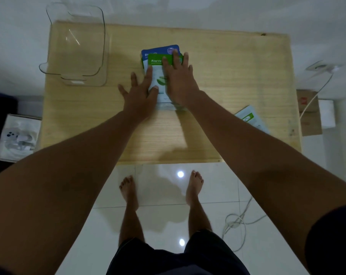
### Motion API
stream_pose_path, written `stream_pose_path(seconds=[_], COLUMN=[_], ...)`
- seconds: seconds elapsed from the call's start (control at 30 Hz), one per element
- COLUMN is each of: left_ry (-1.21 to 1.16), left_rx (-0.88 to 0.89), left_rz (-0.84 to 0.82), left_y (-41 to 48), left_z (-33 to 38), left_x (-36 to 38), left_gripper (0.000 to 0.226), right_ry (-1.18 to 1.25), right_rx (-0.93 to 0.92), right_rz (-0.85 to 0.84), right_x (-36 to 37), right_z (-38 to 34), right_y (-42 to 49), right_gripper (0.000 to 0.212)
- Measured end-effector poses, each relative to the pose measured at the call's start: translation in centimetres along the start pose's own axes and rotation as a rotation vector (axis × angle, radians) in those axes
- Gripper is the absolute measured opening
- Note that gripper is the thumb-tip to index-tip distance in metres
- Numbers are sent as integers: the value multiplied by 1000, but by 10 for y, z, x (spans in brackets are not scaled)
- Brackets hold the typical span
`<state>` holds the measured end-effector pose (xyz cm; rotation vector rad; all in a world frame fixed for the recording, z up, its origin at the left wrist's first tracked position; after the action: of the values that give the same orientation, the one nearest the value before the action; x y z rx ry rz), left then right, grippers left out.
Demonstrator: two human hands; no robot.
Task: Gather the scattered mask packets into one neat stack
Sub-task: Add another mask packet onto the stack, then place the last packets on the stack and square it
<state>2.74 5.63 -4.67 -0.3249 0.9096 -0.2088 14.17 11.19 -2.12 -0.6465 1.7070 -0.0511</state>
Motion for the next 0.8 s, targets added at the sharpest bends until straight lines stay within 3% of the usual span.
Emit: stream_pose_path(seconds=[0.3,0.43,0.57,0.7,0.8], left_ry=[95,84,54,75,74], left_rx=[-14,-19,-40,-51,-57], left_rz=[21,3,-38,-50,-50], left_y=[1,-1,-2,-2,-2], left_z=[-2,-1,-2,-1,0], left_x=[5,0,-1,-1,-1], left_gripper=[65,65,66,65,65], right_ry=[88,267,82,141,276], right_rx=[-24,-16,268,728,760], right_rz=[14,121,172,14,-51], right_x=[-1,-17,-8,33,55], right_z=[0,15,73,138,142], right_y=[-6,-38,-87,-144,-156], right_gripper=[73,60,55,76,80])
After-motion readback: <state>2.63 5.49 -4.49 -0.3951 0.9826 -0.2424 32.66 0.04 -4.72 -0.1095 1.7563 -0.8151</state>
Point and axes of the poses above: each hand's wrist, its own y-axis towards the middle knuckle, its own x-axis out of the palm, z = x × y, the point moved 8 cm from there along y, towards the middle knuckle, and after that the axes turned 9 degrees about -z, right-handed, at the moved point
